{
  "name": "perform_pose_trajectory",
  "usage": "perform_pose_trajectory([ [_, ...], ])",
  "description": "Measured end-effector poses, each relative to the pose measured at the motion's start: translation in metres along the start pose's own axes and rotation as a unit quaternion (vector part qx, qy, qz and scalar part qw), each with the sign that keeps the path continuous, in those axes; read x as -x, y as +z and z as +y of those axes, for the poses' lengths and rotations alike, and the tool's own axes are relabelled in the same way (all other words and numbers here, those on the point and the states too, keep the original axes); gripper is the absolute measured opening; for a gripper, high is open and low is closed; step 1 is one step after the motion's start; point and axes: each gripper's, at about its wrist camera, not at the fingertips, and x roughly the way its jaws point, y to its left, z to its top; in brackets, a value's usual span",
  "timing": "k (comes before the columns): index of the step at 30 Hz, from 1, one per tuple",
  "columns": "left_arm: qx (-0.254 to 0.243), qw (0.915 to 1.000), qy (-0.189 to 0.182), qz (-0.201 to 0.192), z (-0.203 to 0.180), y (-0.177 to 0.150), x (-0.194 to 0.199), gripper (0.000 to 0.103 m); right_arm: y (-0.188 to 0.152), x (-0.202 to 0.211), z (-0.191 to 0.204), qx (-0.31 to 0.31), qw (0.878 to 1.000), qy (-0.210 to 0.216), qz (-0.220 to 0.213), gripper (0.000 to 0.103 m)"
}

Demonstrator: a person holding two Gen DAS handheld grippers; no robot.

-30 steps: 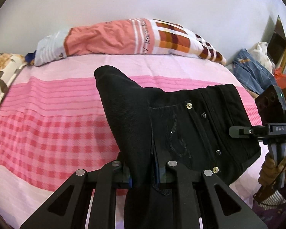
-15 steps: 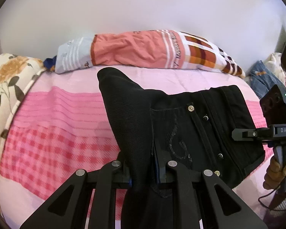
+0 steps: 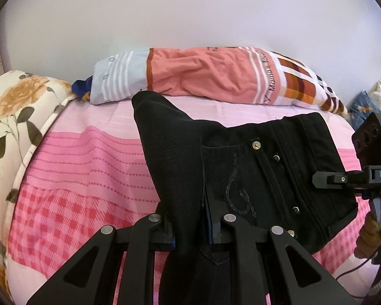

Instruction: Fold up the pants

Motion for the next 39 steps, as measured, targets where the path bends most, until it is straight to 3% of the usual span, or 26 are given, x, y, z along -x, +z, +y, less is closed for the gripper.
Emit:
perform_pose_trajectory([
  [11,0.005,0.9999,0.01,0.002,0.024,0.012,-0.023,0.017,0.012,-0.024,-0.004,-0.005,1.0,0.0,0.006,0.029],
  [39,0.014,0.9996,0.016,0.02,0.044,0.01,-0.051,0.019,0.012,-0.03,-0.008,-0.019,1.0,-0.005,0.006,0.028],
])
